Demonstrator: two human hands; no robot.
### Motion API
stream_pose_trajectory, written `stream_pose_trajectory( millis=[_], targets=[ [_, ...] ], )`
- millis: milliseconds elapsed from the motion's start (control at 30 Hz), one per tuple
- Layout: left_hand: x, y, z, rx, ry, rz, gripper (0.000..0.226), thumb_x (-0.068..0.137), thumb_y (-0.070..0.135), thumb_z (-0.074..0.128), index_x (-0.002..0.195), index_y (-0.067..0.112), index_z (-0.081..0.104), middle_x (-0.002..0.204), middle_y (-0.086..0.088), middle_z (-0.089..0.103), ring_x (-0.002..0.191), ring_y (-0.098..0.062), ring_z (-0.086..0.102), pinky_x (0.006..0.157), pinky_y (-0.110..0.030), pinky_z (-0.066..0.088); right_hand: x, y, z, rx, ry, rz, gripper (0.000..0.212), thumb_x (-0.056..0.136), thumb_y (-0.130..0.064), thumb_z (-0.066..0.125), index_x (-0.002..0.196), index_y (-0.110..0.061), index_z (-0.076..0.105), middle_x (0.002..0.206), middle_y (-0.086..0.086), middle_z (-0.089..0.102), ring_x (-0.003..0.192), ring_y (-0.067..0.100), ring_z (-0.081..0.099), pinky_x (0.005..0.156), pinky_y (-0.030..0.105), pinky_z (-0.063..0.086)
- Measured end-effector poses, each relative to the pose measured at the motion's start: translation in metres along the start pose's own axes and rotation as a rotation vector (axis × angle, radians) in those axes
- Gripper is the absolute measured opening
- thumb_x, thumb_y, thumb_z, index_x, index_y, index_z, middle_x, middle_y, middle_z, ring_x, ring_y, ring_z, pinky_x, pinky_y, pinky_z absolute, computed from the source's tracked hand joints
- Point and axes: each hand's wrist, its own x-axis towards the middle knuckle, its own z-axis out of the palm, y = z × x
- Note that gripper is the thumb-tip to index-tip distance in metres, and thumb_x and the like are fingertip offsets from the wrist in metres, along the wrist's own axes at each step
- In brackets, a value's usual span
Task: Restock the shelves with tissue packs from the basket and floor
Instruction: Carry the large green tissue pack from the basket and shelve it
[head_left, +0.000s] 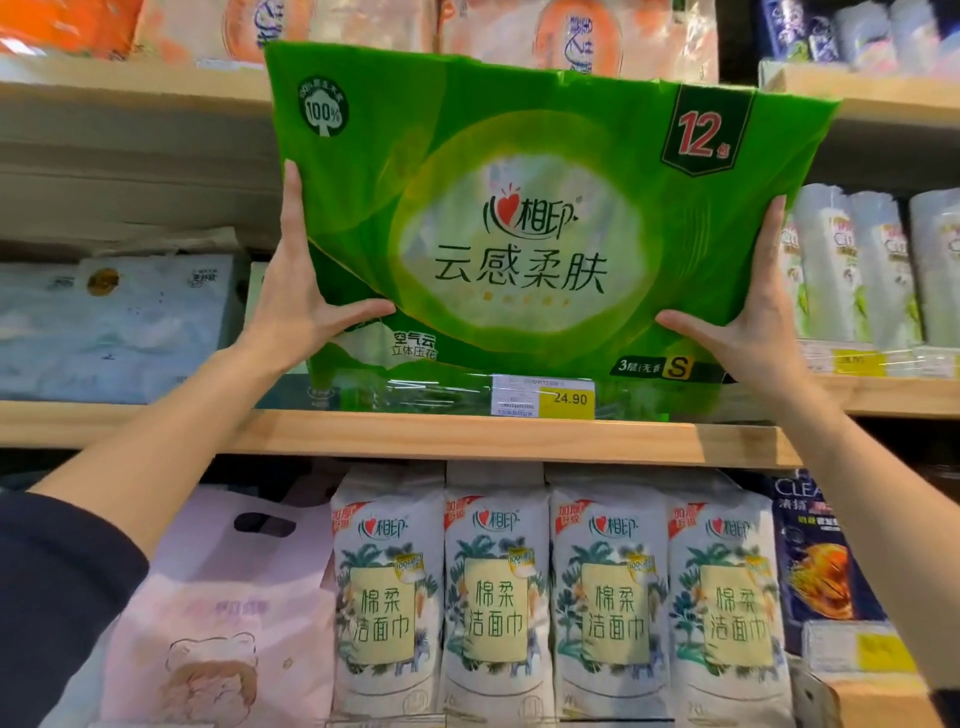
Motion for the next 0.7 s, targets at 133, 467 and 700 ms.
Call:
stream_pose_trajectory(
  millis=[133, 467, 700],
  targets=[
    [-0.008, -0.002, -0.001, -0.014, -0.028, -0.026, 0.132, 0.059, 0.036, 0.082, 0.148, 0.013, -0.014, 0.159, -0.011, 0.011, 0.144, -0.022, 0.022, 0.113, -0.029, 0.020, -0.009, 0.000, -0.002, 0.021, -0.020, 0.017, 0.131, 0.056, -0.075, 0.062, 0.149, -0.017, -0.010, 0.146, -0.015, 0.012, 0.137, 0.004, 0.019, 0.112, 0.024, 0.020],
    [-0.017, 0.000, -0.006, -0.034, -0.081, -0.072, 0.132, 0.060, 0.041, 0.079, 0.147, 0.019, -0.017, 0.161, -0.005, 0.002, 0.146, -0.018, 0.014, 0.116, -0.033, 0.016, -0.007, -0.004, -0.003, -0.010, -0.087, 0.048, 0.122, 0.064, -0.043, 0.075, 0.149, -0.018, -0.010, 0.155, -0.004, 0.014, 0.134, 0.001, 0.018, 0.108, 0.013, 0.016],
    [-0.021, 0.010, -0.007, 0.013, -0.076, -0.079, 0.130, 0.061, 0.040, 0.080, 0.148, 0.019, -0.014, 0.159, -0.006, 0.016, 0.143, -0.022, 0.024, 0.116, -0.038, 0.023, -0.011, -0.014, -0.005, -0.029, -0.091, 0.103, 0.120, 0.068, -0.033, 0.078, 0.149, -0.024, -0.010, 0.158, 0.001, 0.014, 0.133, 0.001, 0.018, 0.111, 0.020, 0.016]
  ],
)
